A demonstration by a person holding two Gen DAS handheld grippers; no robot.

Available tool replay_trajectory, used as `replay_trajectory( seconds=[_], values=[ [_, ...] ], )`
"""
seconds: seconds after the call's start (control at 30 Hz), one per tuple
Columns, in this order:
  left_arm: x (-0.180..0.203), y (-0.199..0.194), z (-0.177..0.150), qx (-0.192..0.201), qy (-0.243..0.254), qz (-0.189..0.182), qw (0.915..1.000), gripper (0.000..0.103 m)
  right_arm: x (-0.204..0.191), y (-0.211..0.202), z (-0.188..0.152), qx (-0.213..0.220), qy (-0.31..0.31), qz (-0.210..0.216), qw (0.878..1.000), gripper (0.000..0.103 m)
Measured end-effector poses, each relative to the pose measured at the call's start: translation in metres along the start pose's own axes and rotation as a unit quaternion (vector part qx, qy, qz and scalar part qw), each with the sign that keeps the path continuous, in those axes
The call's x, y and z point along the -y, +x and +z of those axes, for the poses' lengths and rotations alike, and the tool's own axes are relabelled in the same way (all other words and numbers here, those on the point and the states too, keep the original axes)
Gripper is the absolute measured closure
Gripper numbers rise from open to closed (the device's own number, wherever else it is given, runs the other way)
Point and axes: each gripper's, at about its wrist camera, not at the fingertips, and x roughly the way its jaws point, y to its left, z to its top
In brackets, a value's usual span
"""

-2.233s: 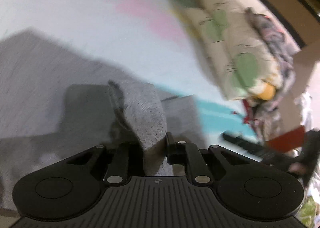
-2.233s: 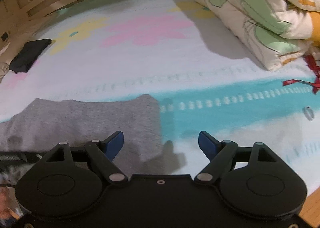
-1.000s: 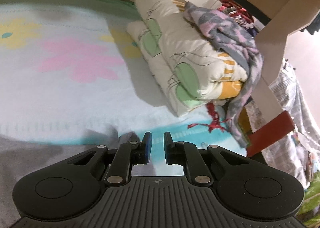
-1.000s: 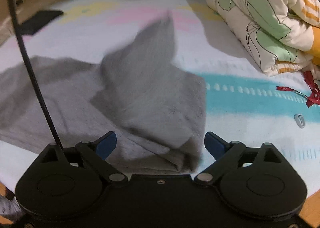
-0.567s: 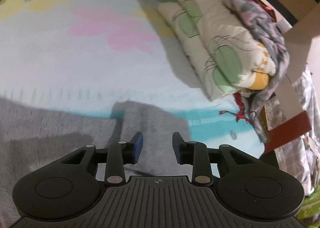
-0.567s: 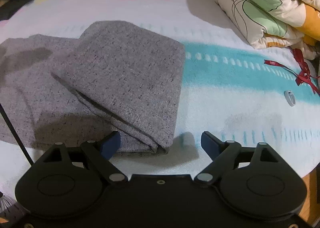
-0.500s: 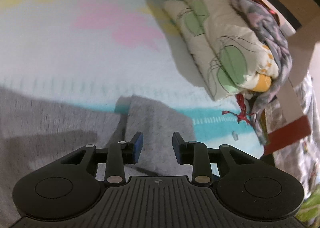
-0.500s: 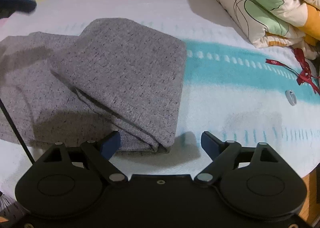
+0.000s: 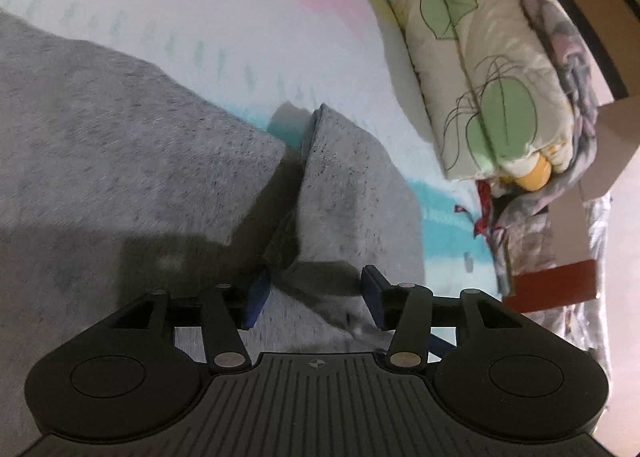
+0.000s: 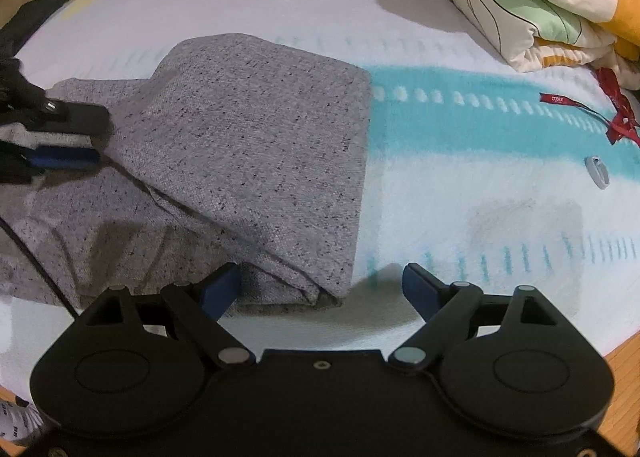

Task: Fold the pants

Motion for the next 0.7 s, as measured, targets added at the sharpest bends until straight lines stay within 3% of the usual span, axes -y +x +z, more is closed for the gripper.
replay_trajectory(
  seconds=[0.37,0.7],
  values=[
    [0.012,0.022,0.027,0.017,0.025,-0.004,0.9995,0.037,0.003,0.005,0.003,-0.005,0.011,0.013,1.000,0.014],
    [0.038,0.042,0.041,0.036,0.088,0.014,0.9954,0.039,0.007,0.009,0.004,-0.005,0.015,0.016,1.000,0.010]
  ],
)
